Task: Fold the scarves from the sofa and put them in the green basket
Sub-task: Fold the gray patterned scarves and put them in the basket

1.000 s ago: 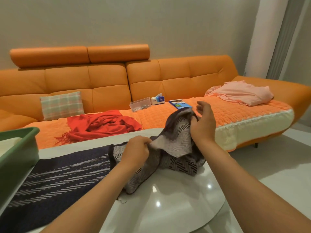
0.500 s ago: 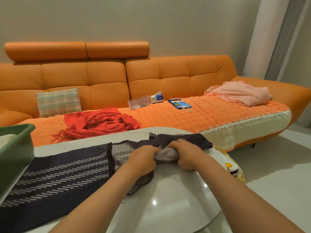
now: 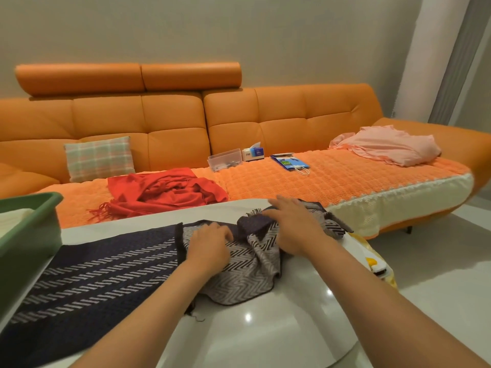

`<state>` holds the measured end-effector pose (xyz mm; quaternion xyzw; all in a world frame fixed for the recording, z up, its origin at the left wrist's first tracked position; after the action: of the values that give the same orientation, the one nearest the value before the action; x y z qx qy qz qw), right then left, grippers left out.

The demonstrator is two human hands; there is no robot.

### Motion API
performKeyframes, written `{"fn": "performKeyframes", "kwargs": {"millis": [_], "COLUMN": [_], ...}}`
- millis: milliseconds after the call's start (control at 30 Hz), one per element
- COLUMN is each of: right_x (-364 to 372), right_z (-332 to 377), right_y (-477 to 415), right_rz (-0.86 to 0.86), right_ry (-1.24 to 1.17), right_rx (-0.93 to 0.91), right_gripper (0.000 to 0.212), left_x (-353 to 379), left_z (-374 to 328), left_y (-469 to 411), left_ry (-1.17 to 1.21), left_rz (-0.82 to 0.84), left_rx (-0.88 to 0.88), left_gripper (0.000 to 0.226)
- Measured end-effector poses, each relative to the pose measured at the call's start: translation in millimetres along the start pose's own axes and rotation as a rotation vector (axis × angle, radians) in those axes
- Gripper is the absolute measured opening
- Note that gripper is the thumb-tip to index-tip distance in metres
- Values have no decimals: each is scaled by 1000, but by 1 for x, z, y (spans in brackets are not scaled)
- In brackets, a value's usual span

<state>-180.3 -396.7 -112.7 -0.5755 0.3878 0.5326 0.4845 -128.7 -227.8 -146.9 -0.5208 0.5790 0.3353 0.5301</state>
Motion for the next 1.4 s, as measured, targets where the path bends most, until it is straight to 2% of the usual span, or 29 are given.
{"fn": "performKeyframes", "kwargs": {"millis": [67,133,233,300,367,433,533,600,667,700,733,833,900,967,1033,1133,1200,1267,1400], "right_x": [-9,1,11,15,17,15,7,15,38,49,57,52,43,48,62,92,99,96,83], "right_z": [21,38,45,33,21,5,-25,-32,-16,-9,-5,12,33,55,68,61,44,35,54], "right_y": [-3,-11,-27,-37,-47,-55,-62,-75,-91,-95,-98,-95,-95,-94,-87,-67,-53,-44,-43], "right_rz": [-56,-23,-24,-12,-8,-103,-393,-437,-274,-176,-104,3,-39,-21,75,264,319,325,262], "right_ry": [-260,-340,50,148,150,31,-330,-507,-658,-646,-543,73,238,135,-38,-129,-75,-37,8], "right_rx": [-13,-1,-36,67,193,340,538,499,371,327,291,181,18,-106,-111,27,118,129,39], "right_gripper": [56,44,49,54,34,19,28,39,83,101,108,94,72,55,55,73,83,85,77], "left_x": [21,41,41,34,32,32,36,48,53,51,48,22,4,-2,7,32,38,30,-3], "left_z": [7,4,-6,-9,-6,-2,0,2,4,7,11,37,53,69,84,98,103,104,103], "left_y": [1,6,1,-8,-18,-30,-45,-48,-47,-46,-46,-46,-40,-28,-13,6,12,14,23], "left_ry": [-94,-119,3,68,47,25,92,208,335,378,419,438,294,150,23,-56,-29,42,55], "left_rz": [133,300,348,320,321,321,353,471,490,440,365,70,-115,-160,-93,149,243,220,26], "left_rx": [51,125,169,182,179,182,207,194,191,194,189,140,125,43,-20,-29,-30,-30,35], "left_gripper": [41,58,56,49,44,44,52,59,62,61,59,49,38,28,27,61,70,69,52]}}
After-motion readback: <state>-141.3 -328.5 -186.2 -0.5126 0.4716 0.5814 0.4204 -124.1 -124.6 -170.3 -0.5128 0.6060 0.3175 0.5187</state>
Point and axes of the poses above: each hand's wrist, its own y-axis away from the middle knuckle, its own x-axis out of the palm, z = x × y, the point moved 8 cm from there along -y, towards the middle knuckle, and after that the axes turned 11 degrees about -x, right-handed, at the moved point
